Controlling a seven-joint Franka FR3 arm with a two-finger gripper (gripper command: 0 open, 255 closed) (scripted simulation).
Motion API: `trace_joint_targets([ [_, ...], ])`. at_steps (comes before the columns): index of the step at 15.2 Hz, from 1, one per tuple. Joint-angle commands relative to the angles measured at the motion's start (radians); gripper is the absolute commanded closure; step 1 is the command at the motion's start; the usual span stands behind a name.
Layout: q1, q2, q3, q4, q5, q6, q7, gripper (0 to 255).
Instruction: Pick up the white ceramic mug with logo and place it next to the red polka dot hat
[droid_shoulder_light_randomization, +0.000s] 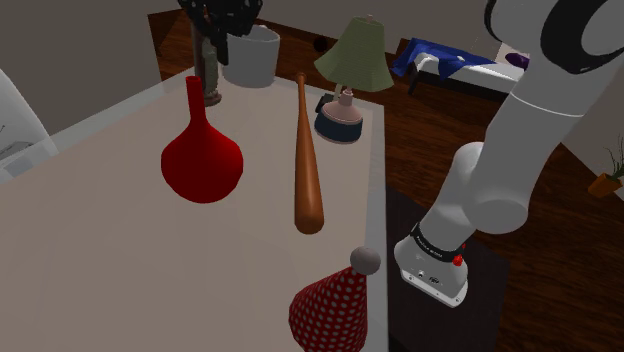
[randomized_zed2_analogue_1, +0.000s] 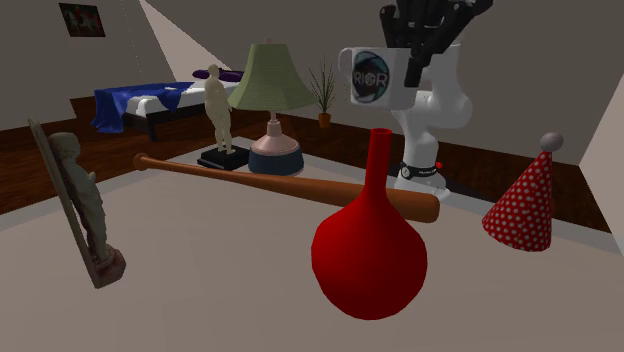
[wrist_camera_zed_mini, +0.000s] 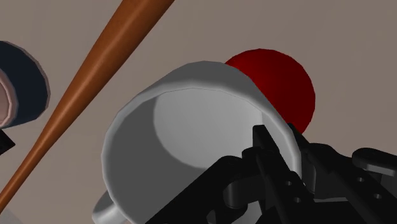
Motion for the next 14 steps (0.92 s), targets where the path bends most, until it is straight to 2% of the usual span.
trace_joint_targets([
  [1, 0.022, -0.029, 0.020, -0.039, 0.006, 0.008, 0.045, 255],
  [7, 0.091, -0.066, 0.085, -0.081, 0.015, 0.006, 0.179, 255],
  [14, 0.177, -0.058, 0.170, -0.069, 0.013, -0.010, 0.350, 255],
])
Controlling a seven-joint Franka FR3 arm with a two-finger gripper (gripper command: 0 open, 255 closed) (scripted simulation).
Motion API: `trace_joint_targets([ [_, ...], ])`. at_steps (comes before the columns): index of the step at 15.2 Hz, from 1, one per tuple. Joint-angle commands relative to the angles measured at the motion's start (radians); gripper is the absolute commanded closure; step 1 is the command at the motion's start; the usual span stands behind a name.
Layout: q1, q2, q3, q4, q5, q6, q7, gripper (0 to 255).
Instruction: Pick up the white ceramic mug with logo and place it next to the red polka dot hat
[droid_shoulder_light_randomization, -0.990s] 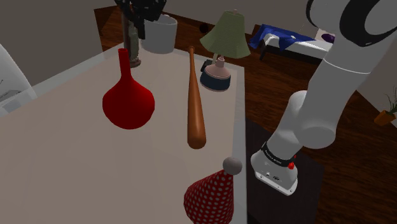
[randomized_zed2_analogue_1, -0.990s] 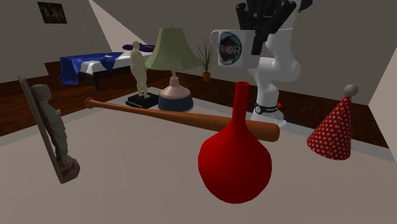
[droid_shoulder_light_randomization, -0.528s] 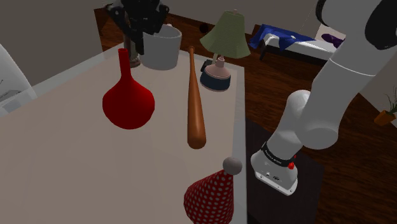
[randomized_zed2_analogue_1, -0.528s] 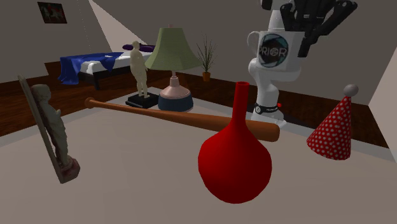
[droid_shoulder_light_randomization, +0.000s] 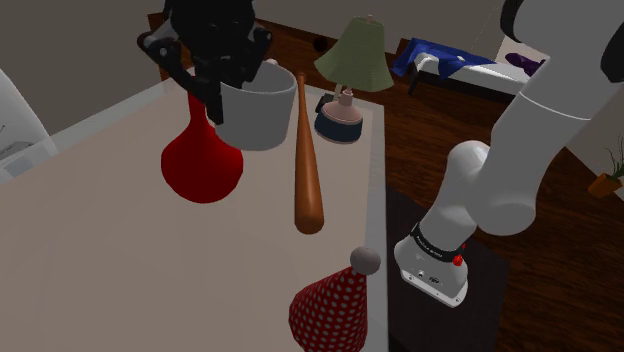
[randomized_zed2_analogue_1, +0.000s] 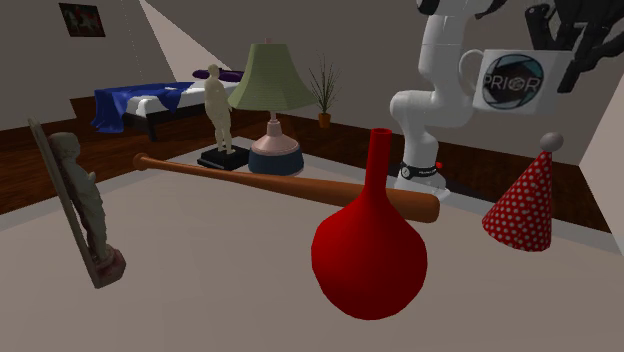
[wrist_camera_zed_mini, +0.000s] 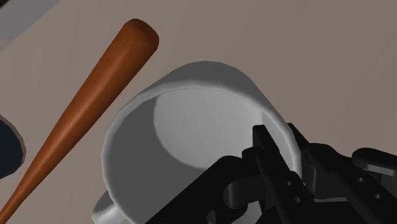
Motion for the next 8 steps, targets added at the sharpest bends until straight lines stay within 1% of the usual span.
trace_joint_targets([
  [1, 0.027, 0.016, 0.026, 0.022, -0.006, -0.011, 0.054, 255],
  [8, 0.133, 0.097, 0.115, 0.113, -0.045, -0.045, 0.241, 255],
])
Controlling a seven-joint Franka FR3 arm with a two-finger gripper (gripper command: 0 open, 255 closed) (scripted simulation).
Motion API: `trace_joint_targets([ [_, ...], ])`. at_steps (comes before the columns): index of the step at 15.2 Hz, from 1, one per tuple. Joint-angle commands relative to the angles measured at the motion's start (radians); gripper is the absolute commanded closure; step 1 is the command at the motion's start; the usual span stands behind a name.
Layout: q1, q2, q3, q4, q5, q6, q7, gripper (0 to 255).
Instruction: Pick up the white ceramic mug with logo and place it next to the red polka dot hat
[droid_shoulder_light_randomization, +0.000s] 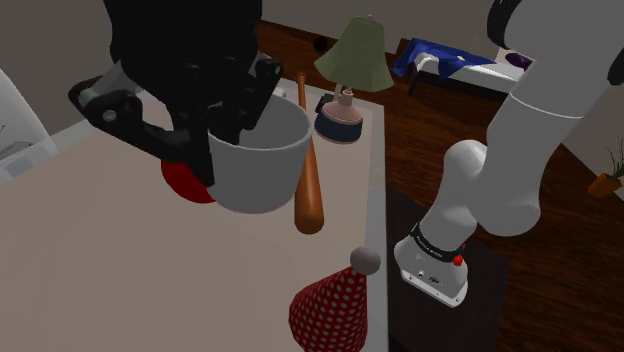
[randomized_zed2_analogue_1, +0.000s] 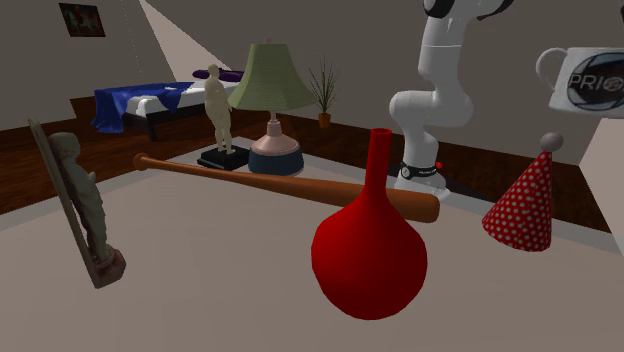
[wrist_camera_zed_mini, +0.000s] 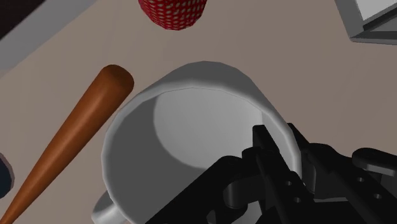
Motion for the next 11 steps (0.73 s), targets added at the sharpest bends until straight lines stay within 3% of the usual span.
trace_joint_targets([
  [1, 0.035, 0.032, 0.025, 0.033, -0.017, -0.010, 0.058, 255],
  [3, 0.084, 0.081, 0.053, 0.089, -0.044, -0.030, 0.127, 255],
  [11, 0.062, 0.034, 0.045, -0.077, -0.018, 0.097, 0.118, 255],
])
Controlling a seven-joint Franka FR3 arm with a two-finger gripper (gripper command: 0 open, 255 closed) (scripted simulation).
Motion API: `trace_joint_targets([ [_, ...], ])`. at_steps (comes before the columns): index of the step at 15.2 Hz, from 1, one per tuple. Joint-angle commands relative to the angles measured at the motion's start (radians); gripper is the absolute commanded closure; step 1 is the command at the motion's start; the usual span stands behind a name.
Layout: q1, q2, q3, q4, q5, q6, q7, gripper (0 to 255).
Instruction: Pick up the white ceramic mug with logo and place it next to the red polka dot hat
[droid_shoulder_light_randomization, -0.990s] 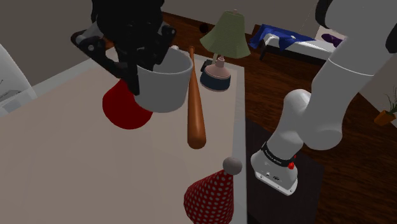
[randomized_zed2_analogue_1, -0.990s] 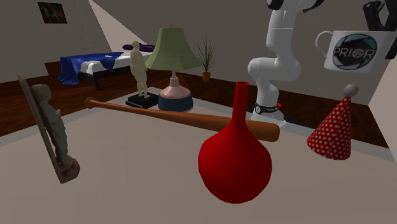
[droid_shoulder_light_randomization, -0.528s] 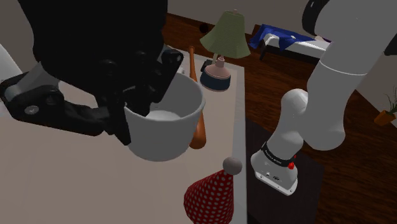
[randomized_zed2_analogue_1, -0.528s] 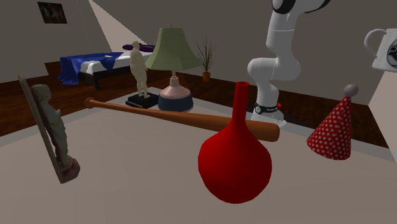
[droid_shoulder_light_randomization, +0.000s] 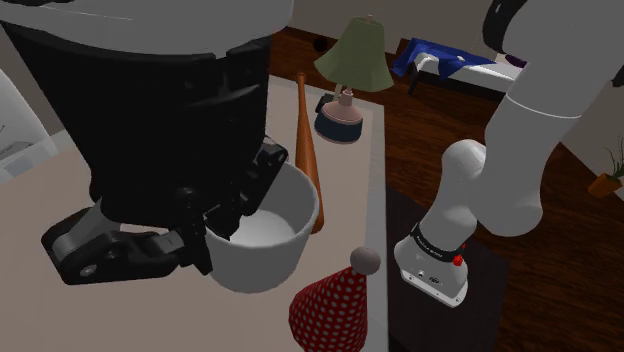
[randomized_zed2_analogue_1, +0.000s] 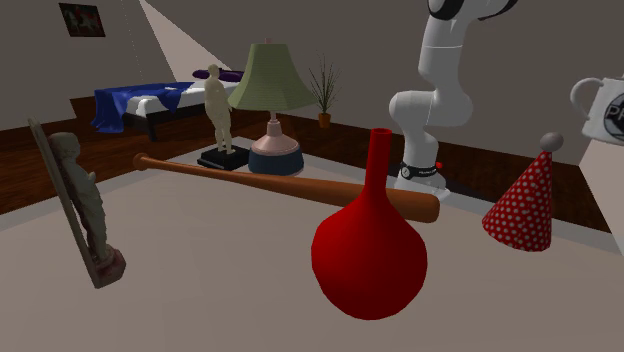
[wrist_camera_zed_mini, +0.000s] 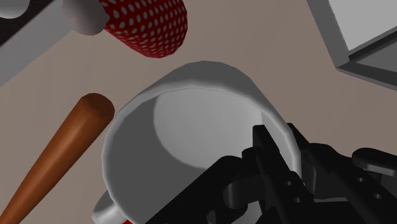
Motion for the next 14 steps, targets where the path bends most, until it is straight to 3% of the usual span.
trace_joint_targets([
  [1, -0.003, -0.007, -0.001, -0.034, 0.004, 0.029, -0.001, 255],
  [14, -0.016, -0.031, -0.007, -0.236, 0.015, 0.211, 0.001, 255],
])
